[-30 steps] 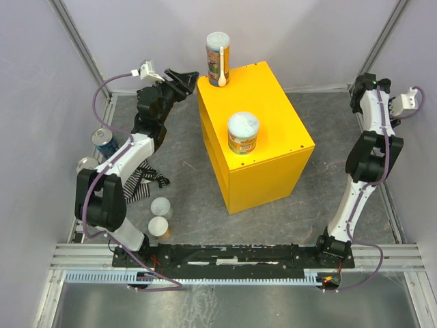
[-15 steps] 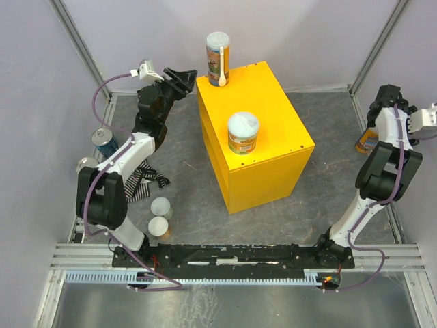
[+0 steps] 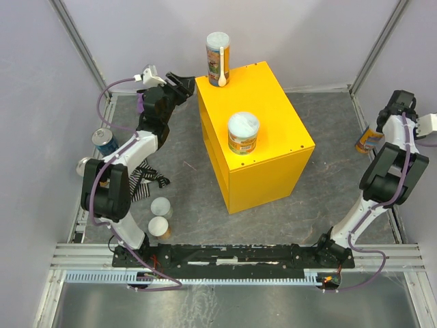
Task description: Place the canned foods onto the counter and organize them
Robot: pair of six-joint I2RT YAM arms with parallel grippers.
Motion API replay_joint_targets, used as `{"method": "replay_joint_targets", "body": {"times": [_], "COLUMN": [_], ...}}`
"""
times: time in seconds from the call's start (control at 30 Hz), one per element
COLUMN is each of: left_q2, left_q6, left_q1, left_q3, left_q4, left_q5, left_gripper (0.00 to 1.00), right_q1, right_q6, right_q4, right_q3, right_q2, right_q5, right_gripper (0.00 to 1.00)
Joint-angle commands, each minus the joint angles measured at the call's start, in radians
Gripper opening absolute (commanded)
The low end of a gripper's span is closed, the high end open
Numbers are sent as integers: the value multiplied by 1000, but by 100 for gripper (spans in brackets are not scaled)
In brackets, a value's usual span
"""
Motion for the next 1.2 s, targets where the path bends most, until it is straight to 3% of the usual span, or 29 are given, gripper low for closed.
{"method": "replay_joint_targets", "body": {"times": [0.0,0.07,0.1,0.17,0.23,0.57,0.63,0.77,0.9,1.0,1.1,1.17], "left_q2": [1,0,-1,-5,-10,-22,-27,-28,-34,-37,-35,-33], "left_q6": [30,30,30,33,33,41,46,55,62,55,56,57], "left_q1": [6,8,9,10,11,11,11,11,15,25,32,39], "left_q3": [44,42,40,36,31,24,21,28,15,2,-1,-1], "left_q4": [36,37,37,37,37,22,17,9,12,28,39,45], "left_q5": [-23,-26,-27,-30,-31,-35,-36,-30,-31,-40,-58,-69], "left_gripper": [70,70,70,70,70,70,70,70,70,70,70,70], "right_q1": [-48,-68,-73,-86,-95,-98,-98,-108,-124,-123,-115,-112], "right_q6": [12,49,53,75,82,68,48,-13,-24,-32,-83,-95], "right_q4": [45,27,28,6,2,-40,-36,-43,-64,-60,-47,-47], "right_q3": [6,8,8,23,34,52,16,-33,-56,-50,-56,-63], "right_q2": [-35,-33,-33,-24,-15,-15,-47,-104,-130,-126,-135,-142], "right_q5": [-50,-78,-90,-108,-117,-81,-68,-49,-65,-80,-90,-80], "right_gripper": [29,35,42,67,76,70,58,51,36,38,61,70]}}
